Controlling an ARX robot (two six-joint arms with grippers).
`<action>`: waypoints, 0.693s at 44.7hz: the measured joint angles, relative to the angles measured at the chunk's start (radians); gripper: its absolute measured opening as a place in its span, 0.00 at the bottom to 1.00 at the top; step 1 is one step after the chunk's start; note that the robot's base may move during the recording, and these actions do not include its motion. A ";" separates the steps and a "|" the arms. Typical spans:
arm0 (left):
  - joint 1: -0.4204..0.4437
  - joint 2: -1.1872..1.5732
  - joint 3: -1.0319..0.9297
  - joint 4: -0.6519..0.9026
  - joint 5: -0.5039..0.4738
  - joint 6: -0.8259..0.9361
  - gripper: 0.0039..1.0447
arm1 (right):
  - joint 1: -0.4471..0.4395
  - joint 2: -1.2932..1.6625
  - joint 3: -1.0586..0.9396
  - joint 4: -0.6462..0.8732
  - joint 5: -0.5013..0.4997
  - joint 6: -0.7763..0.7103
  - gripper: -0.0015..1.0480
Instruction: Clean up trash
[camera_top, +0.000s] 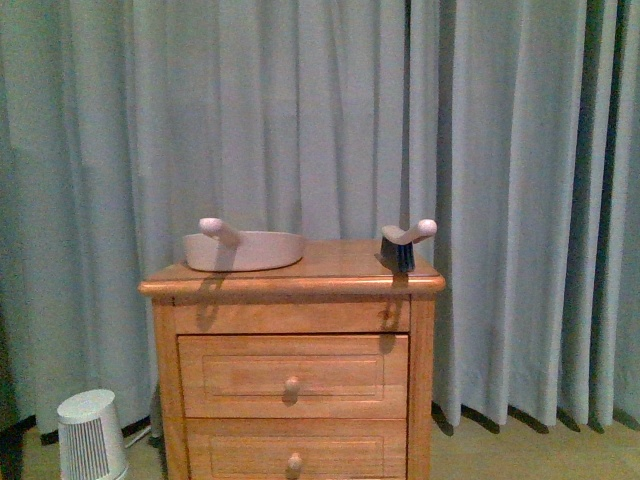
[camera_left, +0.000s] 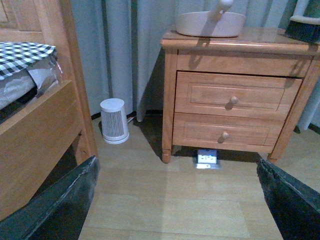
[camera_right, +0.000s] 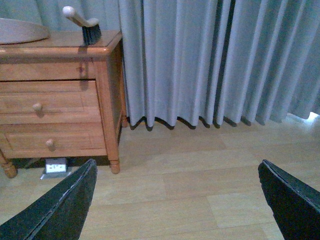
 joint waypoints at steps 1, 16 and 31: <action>0.000 0.000 0.000 0.000 0.000 0.000 0.93 | 0.000 0.000 0.000 0.000 0.000 0.000 0.93; 0.000 0.000 0.000 0.000 0.000 0.000 0.93 | 0.000 0.000 0.000 0.000 0.000 0.000 0.93; 0.000 0.000 0.000 0.000 0.000 0.000 0.93 | 0.000 0.000 0.000 0.000 0.000 0.000 0.93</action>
